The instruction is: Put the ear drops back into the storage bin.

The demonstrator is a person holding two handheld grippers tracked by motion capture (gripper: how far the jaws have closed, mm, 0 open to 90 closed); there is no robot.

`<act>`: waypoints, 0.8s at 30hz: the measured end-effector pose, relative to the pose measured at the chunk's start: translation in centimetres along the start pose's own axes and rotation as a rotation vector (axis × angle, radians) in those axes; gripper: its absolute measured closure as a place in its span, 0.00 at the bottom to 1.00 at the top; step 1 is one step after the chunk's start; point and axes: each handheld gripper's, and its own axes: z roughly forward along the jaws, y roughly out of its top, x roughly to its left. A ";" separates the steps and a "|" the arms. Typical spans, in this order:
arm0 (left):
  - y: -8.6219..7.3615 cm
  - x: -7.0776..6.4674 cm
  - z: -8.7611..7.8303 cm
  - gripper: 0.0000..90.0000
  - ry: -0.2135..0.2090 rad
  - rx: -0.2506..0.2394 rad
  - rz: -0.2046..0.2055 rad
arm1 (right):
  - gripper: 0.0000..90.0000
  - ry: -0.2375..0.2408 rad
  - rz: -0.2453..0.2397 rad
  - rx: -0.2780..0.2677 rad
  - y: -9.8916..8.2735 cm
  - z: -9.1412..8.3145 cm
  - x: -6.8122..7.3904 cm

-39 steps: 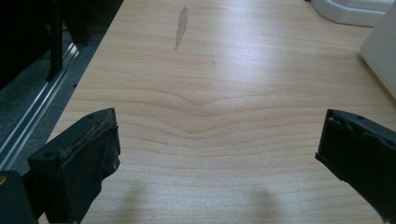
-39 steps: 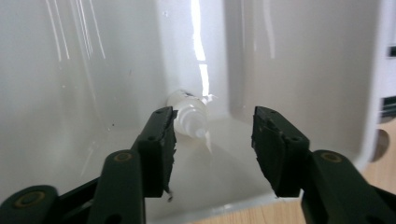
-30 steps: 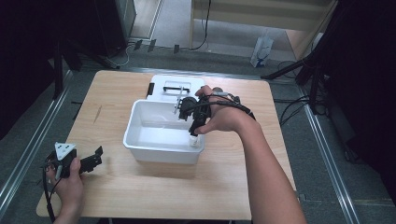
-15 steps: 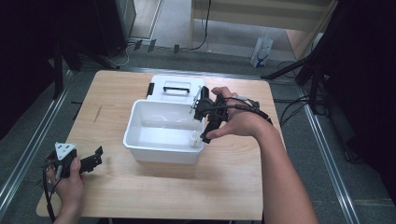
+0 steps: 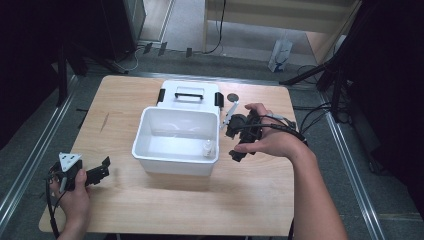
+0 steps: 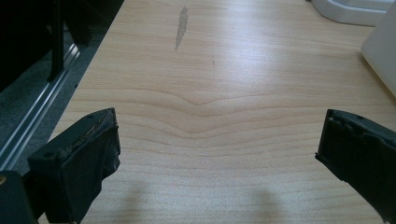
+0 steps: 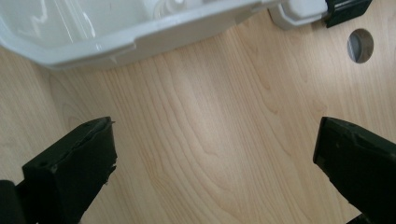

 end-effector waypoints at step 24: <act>0.0 -0.1 0.0 0.00 0.001 0.002 0.003 | 0.00 -0.076 0.115 -0.053 -7.6 3.3 1.5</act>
